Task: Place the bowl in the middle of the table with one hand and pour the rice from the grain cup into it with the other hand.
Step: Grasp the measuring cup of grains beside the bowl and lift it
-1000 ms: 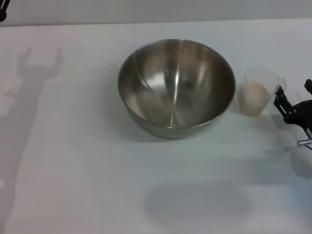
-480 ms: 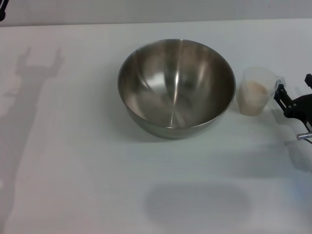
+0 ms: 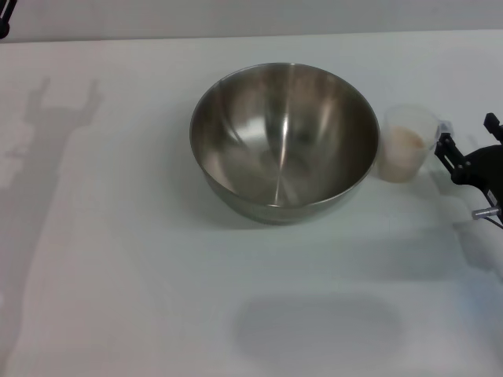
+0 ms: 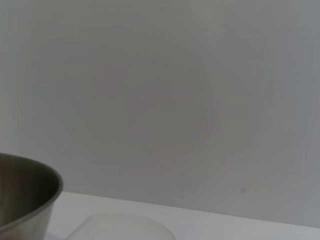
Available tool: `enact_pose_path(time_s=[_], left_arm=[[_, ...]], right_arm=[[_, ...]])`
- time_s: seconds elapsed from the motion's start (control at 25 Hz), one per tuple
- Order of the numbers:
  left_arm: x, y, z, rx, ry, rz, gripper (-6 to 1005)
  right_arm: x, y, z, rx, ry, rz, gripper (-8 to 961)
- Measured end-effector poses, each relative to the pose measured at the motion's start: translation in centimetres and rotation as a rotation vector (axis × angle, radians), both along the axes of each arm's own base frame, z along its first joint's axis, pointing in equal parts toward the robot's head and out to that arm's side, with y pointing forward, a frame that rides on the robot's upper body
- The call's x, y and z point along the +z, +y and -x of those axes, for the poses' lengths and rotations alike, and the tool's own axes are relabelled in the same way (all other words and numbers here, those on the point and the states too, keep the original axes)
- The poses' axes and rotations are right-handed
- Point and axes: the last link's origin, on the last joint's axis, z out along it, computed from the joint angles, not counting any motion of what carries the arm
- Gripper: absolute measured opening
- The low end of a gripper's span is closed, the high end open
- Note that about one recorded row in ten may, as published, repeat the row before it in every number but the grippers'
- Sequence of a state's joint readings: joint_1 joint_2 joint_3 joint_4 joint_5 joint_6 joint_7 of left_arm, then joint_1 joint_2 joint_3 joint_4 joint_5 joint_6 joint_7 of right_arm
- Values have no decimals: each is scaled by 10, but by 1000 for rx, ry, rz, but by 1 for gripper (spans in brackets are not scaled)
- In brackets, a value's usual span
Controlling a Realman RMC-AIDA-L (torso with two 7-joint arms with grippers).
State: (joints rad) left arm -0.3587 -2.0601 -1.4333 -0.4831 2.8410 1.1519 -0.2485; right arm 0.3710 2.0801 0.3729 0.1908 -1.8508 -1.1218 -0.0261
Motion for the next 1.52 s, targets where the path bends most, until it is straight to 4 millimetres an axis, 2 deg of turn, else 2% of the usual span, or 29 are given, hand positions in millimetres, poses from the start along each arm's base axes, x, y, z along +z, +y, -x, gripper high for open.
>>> enact_pose_path(time_s=[0.28,0.36,1.24,1.52], left_arm=[[0,-3,2,4,-4,-4,861],[0,-3,2,5,-5,-4,861],[2,-12,8,3,-32,-12,861],[3,-13,7,-3,-30,-19,861]], right_arm=[[-2,3,1,-1,-5,14,739],[-2,3,1,0,-5,14,556],[0,3,4,15,3,-6,59],[23,2,3,21,47,-157,17]])
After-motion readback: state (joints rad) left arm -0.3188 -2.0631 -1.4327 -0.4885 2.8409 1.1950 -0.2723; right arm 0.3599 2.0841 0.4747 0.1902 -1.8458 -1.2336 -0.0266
